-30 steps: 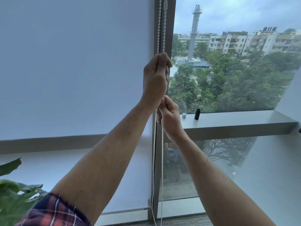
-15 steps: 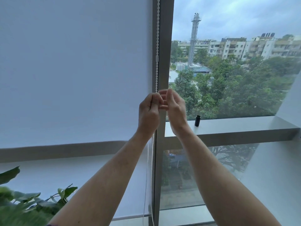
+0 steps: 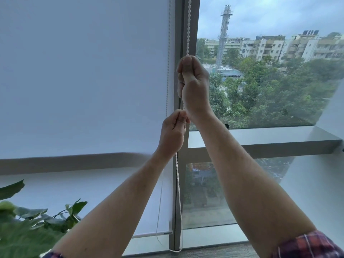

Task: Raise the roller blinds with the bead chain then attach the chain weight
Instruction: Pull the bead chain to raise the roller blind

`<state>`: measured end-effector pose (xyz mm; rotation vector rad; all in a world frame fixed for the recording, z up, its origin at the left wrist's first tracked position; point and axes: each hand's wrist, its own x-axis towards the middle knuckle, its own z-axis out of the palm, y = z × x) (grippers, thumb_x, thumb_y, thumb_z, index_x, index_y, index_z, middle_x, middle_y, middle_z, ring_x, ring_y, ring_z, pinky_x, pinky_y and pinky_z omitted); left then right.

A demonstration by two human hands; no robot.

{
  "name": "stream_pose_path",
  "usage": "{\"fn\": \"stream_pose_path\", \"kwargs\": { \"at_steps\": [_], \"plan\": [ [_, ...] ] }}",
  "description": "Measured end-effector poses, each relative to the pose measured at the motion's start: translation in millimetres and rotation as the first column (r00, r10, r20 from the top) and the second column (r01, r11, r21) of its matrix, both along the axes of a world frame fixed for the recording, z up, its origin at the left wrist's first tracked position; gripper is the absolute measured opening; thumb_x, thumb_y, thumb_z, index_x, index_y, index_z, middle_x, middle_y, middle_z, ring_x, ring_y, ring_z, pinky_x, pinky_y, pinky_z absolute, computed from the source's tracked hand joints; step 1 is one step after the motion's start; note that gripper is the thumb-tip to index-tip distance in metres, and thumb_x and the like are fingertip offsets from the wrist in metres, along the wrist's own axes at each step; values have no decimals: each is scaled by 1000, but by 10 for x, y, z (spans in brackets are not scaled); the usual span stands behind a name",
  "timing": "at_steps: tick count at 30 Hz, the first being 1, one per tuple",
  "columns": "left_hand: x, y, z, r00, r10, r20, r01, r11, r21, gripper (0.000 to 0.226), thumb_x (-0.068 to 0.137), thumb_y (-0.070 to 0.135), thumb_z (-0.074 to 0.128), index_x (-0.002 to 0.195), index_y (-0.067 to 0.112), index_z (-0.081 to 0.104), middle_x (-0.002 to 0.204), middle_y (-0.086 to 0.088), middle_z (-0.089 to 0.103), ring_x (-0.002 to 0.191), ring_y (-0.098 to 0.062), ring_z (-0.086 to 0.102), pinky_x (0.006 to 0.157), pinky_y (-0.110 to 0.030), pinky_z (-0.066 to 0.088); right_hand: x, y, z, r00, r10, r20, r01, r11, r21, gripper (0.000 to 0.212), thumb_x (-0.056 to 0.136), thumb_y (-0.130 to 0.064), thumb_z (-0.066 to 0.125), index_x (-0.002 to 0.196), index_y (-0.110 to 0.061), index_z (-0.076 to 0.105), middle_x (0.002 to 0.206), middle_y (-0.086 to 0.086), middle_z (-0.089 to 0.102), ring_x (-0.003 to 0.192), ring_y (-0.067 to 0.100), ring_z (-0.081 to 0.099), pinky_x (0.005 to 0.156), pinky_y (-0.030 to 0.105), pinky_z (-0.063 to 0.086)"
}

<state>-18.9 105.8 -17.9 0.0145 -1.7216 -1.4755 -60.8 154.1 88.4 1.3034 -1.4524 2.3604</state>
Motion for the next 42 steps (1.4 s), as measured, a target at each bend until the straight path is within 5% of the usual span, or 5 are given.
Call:
{"fn": "stream_pose_path", "kwargs": {
  "at_steps": [7, 17, 22, 32, 42],
  "plan": [
    [-11, -157, 250, 999, -50, 14, 49, 997, 63, 53, 101, 46, 24, 87, 27, 71, 82, -6, 69, 81, -25, 62, 75, -44, 48, -6, -3, -75, 994, -99, -46, 98, 995, -32, 36, 103, -21, 41, 69, -24, 50, 55, -14, 39, 50, 7, 32, 48, 30, 27],
    [-28, 10, 1058, 976, -116, -184, 110, 993, -43, 32, 107, 24, 35, 109, 6, 62, 75, -7, 64, 69, -20, 65, 62, -32, 52, -59, -27, -851, 990, -141, -8, 142, 987, 76, 40, 102, -21, 43, 65, -35, 48, 58, -17, 44, 57, 9, 34, 54, 38, 29],
    [-70, 88, 880, 964, -212, -163, 228, 970, 88, 31, 107, 18, 37, 83, 11, 56, 56, 2, 27, 45, -12, 18, 40, -23, 19, -99, 65, -1113, 994, -91, 57, 82, 987, 141, 39, 102, -20, 43, 64, -28, 42, 58, -11, 37, 57, 13, 28, 52, 38, 23],
    [28, -3, 698, 985, -27, -171, 38, 997, 65, 32, 105, 15, 38, 75, 16, 51, 51, 13, 36, 43, -7, 27, 41, -26, 23, -91, 186, -986, 991, -22, 134, 3, 990, 142, 49, 104, -36, 39, 81, 1, 62, 62, 17, 59, 49, 24, 55, 49, 33, 48],
    [64, 2, 257, 997, 57, -59, -56, 998, 9, 34, 102, 17, 42, 70, 22, 50, 54, 4, 37, 49, -15, 29, 47, -33, 22, 28, 26, -5, 998, -56, -9, 56, 998, 25, 33, 105, -28, 43, 90, -8, 65, 69, 6, 61, 62, 17, 58, 60, 31, 51]
  ]
}}
